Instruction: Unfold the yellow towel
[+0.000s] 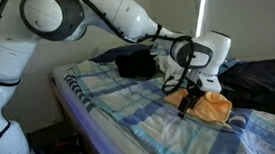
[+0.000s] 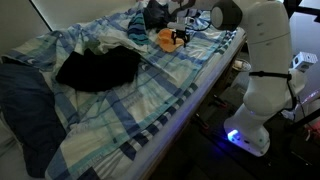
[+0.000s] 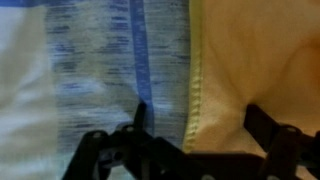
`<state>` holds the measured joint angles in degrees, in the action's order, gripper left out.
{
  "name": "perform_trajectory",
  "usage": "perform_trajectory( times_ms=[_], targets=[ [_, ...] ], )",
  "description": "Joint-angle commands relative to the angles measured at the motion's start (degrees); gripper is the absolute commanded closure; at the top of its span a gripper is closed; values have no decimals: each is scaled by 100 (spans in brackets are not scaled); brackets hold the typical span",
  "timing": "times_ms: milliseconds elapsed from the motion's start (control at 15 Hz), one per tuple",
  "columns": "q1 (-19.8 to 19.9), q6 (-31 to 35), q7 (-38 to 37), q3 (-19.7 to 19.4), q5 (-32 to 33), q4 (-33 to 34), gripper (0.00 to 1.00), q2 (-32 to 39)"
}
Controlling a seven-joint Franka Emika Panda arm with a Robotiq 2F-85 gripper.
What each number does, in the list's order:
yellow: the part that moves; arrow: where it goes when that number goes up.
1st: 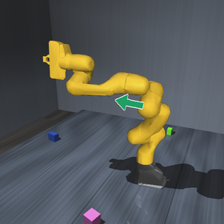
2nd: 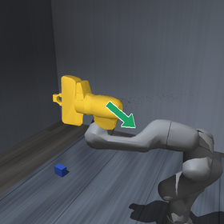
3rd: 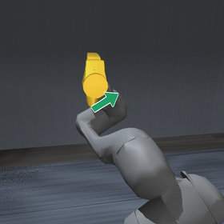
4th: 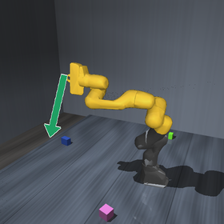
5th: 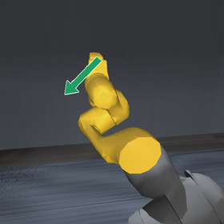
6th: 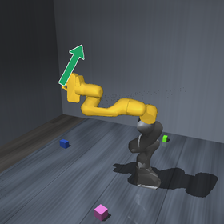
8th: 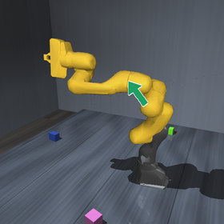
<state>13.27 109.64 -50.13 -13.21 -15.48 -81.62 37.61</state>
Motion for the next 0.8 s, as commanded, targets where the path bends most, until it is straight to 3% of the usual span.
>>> perform_trajectory(
  times_ms=[0, 733],
  targets=[
    [-17, 924, -60, 111, -405, -1104, 0, -587],
    [-31, 1976, 104, 233, -892, -2009, 0, -1161]
  ],
)
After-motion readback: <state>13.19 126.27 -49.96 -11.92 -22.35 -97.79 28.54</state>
